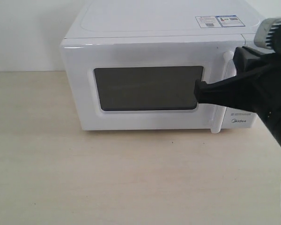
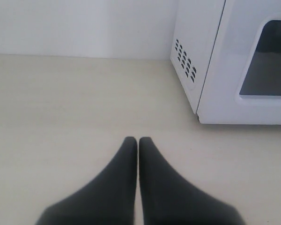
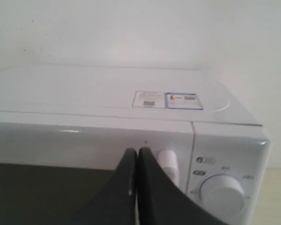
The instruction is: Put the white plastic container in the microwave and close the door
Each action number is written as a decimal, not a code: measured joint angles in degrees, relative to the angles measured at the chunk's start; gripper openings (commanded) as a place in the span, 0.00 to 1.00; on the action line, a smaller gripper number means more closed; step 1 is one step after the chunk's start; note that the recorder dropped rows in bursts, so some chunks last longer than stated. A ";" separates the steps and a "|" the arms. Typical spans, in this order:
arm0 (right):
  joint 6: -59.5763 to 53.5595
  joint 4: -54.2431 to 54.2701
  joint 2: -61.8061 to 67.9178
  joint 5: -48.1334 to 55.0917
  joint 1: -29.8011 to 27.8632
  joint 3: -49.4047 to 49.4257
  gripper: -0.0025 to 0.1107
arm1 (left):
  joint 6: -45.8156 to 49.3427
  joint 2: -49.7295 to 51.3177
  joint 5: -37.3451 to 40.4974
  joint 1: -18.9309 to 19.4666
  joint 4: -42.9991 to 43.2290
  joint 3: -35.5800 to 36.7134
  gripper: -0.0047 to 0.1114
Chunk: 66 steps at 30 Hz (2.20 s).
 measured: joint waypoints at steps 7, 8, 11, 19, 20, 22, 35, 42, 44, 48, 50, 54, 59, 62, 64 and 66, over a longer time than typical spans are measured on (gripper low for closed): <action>-9.35 4.24 -8.60 -1.45 -0.68 0.00 0.02 | 0.00 0.00 0.00 0.00 0.00 0.00 0.07; -11.71 6.02 -10.83 -0.67 -1.35 0.00 0.02 | 0.00 0.00 0.00 0.00 0.00 0.00 0.07; -14.80 13.27 -18.38 3.55 -4.80 0.00 0.02 | 0.00 0.00 0.00 0.00 0.00 0.00 0.07; -15.98 31.40 -42.83 18.65 -19.71 5.25 0.02 | 0.00 0.00 0.00 0.00 0.00 0.00 0.07; -15.98 31.99 -45.69 20.61 -21.04 6.82 0.02 | 0.00 0.00 0.00 0.00 0.00 0.00 0.07; -15.48 32.22 -50.82 23.23 -24.03 9.81 0.02 | 0.00 0.00 0.00 0.00 0.00 0.00 0.07; -15.59 32.94 -66.95 35.49 -40.76 20.19 0.02 | 0.00 0.00 0.00 0.00 0.00 0.00 0.07; -15.95 32.93 -67.21 43.71 -45.19 21.82 0.02 | 0.00 0.00 0.00 0.00 0.00 0.00 0.07; -15.95 32.93 -67.21 44.56 -45.19 21.82 0.02 | 0.00 0.00 0.00 0.00 0.00 0.00 0.07; -13.82 32.93 -67.21 45.80 -45.19 21.82 0.02 | 0.00 0.00 0.00 0.00 0.00 0.00 0.07; -10.91 32.93 -67.21 47.79 -45.19 21.82 0.02 | 0.00 0.00 0.00 0.00 0.00 0.00 0.07; -8.95 32.83 -67.21 52.45 -45.19 21.82 0.02 | 0.00 0.00 0.00 0.00 0.00 0.00 0.07; -5.99 21.70 -67.21 54.52 -45.19 21.82 0.02 | 0.00 0.00 0.00 0.00 0.00 0.00 0.07; 5.34 -0.81 -67.21 59.87 -45.19 21.82 0.02 | 0.00 0.00 0.00 0.00 0.00 0.00 0.07; 17.11 -18.20 -67.21 64.50 -45.19 21.82 0.02 | 0.00 0.00 0.00 0.00 0.00 0.00 0.07; 28.16 -33.13 -67.21 68.14 -45.19 21.82 0.02 | 0.00 0.00 0.00 0.00 0.00 0.00 0.07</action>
